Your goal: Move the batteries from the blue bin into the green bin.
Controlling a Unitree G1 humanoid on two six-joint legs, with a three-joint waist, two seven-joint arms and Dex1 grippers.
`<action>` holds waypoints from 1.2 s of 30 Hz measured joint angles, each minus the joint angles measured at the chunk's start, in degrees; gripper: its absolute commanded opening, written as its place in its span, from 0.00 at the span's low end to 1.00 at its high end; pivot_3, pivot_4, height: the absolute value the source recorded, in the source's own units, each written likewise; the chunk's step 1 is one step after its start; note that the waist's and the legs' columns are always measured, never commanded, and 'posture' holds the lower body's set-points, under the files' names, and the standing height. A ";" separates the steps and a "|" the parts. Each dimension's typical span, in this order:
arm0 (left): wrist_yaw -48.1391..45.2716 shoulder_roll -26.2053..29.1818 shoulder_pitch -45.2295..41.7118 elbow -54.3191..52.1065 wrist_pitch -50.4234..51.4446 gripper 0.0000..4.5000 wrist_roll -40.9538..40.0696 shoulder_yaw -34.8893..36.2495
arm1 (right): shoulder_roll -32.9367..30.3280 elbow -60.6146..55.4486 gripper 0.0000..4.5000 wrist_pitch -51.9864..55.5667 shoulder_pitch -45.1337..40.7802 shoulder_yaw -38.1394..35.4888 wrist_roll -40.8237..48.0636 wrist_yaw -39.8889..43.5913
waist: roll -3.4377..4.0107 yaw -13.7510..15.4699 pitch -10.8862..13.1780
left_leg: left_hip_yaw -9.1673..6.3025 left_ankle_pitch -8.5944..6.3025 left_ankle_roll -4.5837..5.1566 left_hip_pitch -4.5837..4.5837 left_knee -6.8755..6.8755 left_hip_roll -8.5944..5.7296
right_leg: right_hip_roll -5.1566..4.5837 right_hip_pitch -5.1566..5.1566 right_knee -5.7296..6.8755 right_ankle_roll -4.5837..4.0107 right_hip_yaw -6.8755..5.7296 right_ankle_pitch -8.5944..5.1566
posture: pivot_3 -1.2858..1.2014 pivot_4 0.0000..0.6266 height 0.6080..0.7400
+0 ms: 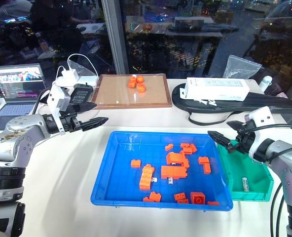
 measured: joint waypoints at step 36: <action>-9.59 11.92 0.61 -19.90 12.33 1.00 -1.10 -12.14 | -7.39 -6.11 0.88 3.78 -13.80 42.84 -14.03 15.74 | -0.07 -0.25 0.09 | 0.14 0.00 0.00 0.02 0.15 0.55 | 0.65 -0.22 0.13 -0.34 0.28 -0.07 | 0.52 0.24 1.00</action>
